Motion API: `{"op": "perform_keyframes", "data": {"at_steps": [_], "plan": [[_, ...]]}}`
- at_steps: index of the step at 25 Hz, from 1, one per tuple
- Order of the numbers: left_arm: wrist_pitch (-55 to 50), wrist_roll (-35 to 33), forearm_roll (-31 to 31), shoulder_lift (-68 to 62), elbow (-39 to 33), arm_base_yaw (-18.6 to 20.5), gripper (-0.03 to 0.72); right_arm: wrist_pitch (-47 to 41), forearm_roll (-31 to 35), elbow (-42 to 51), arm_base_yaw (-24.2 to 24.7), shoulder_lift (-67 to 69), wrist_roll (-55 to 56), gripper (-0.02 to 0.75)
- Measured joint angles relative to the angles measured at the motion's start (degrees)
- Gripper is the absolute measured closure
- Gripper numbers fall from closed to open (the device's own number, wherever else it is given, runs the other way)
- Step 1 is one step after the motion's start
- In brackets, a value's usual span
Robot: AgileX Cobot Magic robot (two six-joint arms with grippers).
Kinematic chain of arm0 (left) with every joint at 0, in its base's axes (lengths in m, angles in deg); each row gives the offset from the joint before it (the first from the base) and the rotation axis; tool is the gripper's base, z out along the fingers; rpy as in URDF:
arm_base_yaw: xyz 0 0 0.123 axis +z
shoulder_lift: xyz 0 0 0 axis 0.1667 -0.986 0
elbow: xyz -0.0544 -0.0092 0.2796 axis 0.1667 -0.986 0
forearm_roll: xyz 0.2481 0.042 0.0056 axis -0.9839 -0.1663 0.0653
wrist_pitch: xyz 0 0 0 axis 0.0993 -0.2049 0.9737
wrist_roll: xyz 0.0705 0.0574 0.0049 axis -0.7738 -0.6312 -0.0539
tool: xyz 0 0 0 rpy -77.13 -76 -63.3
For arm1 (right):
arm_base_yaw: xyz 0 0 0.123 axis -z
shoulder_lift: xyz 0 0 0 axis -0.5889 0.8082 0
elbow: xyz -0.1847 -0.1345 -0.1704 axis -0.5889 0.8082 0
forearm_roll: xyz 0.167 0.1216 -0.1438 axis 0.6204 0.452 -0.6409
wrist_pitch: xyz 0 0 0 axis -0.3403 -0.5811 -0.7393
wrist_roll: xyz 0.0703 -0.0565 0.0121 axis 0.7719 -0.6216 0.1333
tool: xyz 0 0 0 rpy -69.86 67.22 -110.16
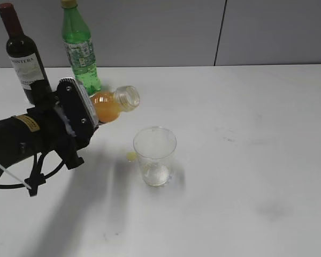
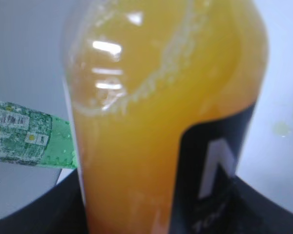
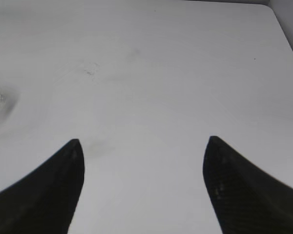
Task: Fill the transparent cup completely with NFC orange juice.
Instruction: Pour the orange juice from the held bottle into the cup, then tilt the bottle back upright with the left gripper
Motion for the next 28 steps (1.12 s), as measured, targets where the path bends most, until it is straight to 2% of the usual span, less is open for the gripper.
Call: {"op": "perform_keyframes", "data": {"at_steps": [10, 15, 20, 25, 28], "plan": [[0.0, -8.3, 1.2, 0.0, 0.1, 0.0, 0.21, 0.0, 0.0, 0.0, 0.0, 0.0, 0.0, 0.15], [-0.2, -9.8, 1.5, 0.0, 1.7, 0.0, 0.21, 0.0, 0.0, 0.0, 0.0, 0.0, 0.0, 0.15], [0.0, -15.8, 1.5, -0.8, 2.0, 0.0, 0.21, 0.0, 0.0, 0.0, 0.0, 0.0, 0.0, 0.15], [0.0, -17.7, 1.7, -2.0, 3.3, -0.2, 0.21, 0.0, 0.0, 0.0, 0.0, 0.0, 0.0, 0.15], [0.3, -21.3, 1.7, -3.0, 4.0, -0.5, 0.21, 0.0, 0.0, 0.0, 0.0, 0.0, 0.0, 0.15]]}}
